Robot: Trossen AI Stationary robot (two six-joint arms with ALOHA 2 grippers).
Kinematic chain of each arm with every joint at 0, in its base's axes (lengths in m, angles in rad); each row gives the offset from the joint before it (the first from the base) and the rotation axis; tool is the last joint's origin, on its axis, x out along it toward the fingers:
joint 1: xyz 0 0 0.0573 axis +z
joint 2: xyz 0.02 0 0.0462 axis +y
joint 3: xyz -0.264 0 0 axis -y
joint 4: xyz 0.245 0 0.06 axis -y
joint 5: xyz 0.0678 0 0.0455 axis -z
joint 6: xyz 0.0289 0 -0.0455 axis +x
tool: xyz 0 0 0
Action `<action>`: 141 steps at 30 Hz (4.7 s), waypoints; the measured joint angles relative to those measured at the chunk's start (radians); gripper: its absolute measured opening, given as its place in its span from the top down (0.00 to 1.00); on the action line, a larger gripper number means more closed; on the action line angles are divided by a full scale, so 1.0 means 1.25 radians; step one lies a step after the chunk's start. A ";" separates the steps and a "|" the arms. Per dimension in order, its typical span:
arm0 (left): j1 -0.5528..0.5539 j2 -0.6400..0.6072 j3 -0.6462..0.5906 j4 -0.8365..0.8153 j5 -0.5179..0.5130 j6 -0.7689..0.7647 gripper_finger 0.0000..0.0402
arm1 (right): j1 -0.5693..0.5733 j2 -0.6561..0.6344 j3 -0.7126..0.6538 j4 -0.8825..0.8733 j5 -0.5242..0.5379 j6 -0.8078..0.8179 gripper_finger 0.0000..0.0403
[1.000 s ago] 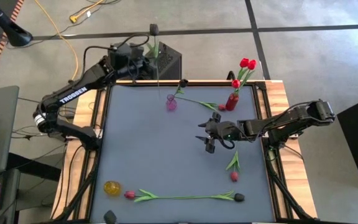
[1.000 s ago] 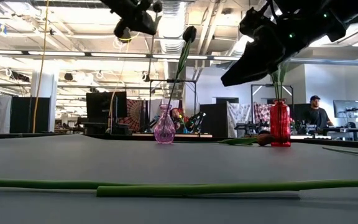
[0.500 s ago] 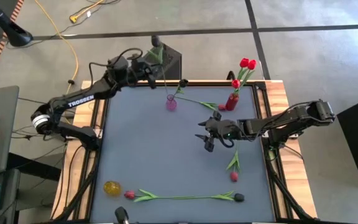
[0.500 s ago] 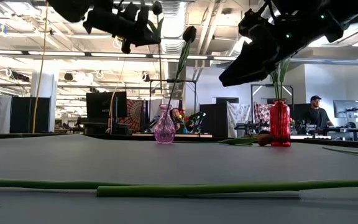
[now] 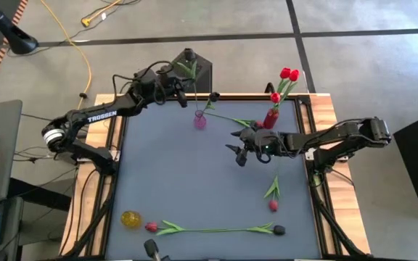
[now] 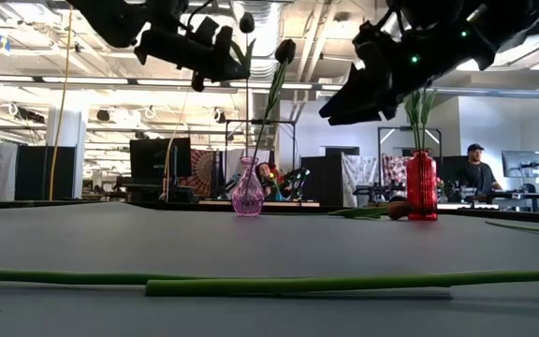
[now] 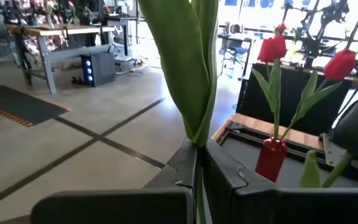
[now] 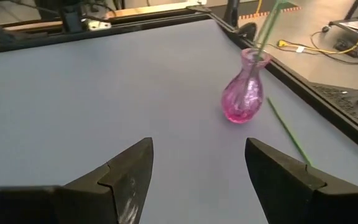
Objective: Sort flowers into vase by color
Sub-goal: Put the top black flower into the violet vase, then put the black flower into the violet vase
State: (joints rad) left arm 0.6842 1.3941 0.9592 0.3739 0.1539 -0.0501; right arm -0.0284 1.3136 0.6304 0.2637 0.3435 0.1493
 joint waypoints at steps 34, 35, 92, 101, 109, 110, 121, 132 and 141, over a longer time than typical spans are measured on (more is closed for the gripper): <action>-0.029 0.012 -0.142 0.147 0.056 0.026 1.00 | -0.042 0.000 0.000 0.000 -0.001 -0.002 0.30; -0.031 0.012 -0.142 0.144 0.056 0.031 1.00 | -0.042 0.000 0.000 0.000 -0.001 -0.002 0.30; -0.168 0.009 0.280 -1.037 -0.198 0.203 0.54 | -0.033 0.000 0.000 0.013 -0.002 0.001 0.30; -0.265 0.008 0.328 -1.175 -0.198 0.084 0.54 | 0.036 0.000 0.000 0.047 -0.002 0.011 0.30; -0.412 -0.003 0.329 -1.166 -0.198 0.030 0.54 | 0.116 0.000 0.000 0.048 -0.002 0.051 0.30; -0.431 -0.004 0.329 -1.154 -0.198 0.030 0.54 | 0.127 0.000 0.000 0.048 -0.002 0.056 0.30; -0.689 -0.004 0.296 -0.918 -0.196 -0.022 0.54 | 0.316 0.000 0.000 0.056 0.013 0.134 0.30; -0.870 0.088 0.077 -0.343 -0.190 -0.041 0.54 | 0.453 0.046 0.000 0.061 0.115 0.304 0.30; -0.921 0.398 0.170 -0.120 -0.196 -0.081 0.54 | 0.539 0.096 0.002 0.009 0.154 0.484 0.30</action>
State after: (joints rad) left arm -0.4667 1.8920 1.1723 0.2236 -0.0917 -0.1518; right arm 0.6452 1.4334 0.6328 0.2747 0.5363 0.7544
